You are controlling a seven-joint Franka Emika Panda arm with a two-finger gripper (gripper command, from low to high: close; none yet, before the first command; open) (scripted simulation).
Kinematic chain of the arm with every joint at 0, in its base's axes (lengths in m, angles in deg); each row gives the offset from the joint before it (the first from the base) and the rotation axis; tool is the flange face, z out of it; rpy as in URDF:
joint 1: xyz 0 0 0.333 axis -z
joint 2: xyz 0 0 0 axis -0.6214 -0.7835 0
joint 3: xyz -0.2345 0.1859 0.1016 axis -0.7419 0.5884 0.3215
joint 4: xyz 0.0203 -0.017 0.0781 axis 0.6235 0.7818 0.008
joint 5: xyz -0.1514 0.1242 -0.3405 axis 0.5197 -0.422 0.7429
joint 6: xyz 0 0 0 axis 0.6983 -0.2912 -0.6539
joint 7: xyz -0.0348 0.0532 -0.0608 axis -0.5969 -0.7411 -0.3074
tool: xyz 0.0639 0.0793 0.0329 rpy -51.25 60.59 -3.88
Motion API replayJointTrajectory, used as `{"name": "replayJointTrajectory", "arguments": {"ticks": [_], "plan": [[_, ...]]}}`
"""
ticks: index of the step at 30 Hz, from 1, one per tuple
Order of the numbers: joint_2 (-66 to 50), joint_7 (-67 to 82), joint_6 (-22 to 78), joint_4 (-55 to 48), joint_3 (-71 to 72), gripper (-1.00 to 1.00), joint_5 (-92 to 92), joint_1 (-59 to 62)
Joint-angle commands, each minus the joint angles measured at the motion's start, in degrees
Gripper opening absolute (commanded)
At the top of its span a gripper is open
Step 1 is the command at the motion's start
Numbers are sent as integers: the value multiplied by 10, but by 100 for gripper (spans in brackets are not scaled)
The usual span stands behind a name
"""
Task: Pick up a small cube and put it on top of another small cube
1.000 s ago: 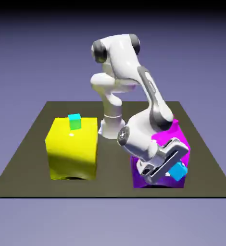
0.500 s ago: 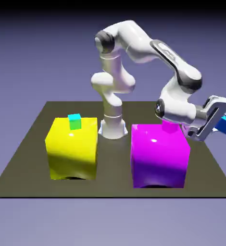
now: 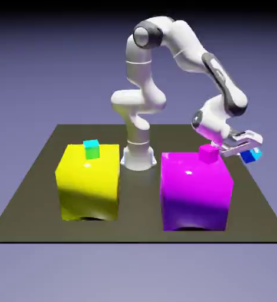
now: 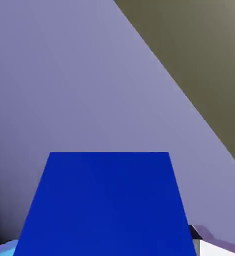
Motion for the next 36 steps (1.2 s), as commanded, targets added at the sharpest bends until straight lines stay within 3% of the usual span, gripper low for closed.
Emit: {"name": "replayJointTrajectory", "arguments": {"ticks": [1, 9, 20, 36], "plan": [[10, -7, -15, 21, -6, -100, -17, -12], [89, -67, -134, 183, -56, -100, -156, -140], [206, -249, -223, 251, -231, -100, -423, -205], [281, -285, -258, 274, -547, -100, -410, -384]]}}
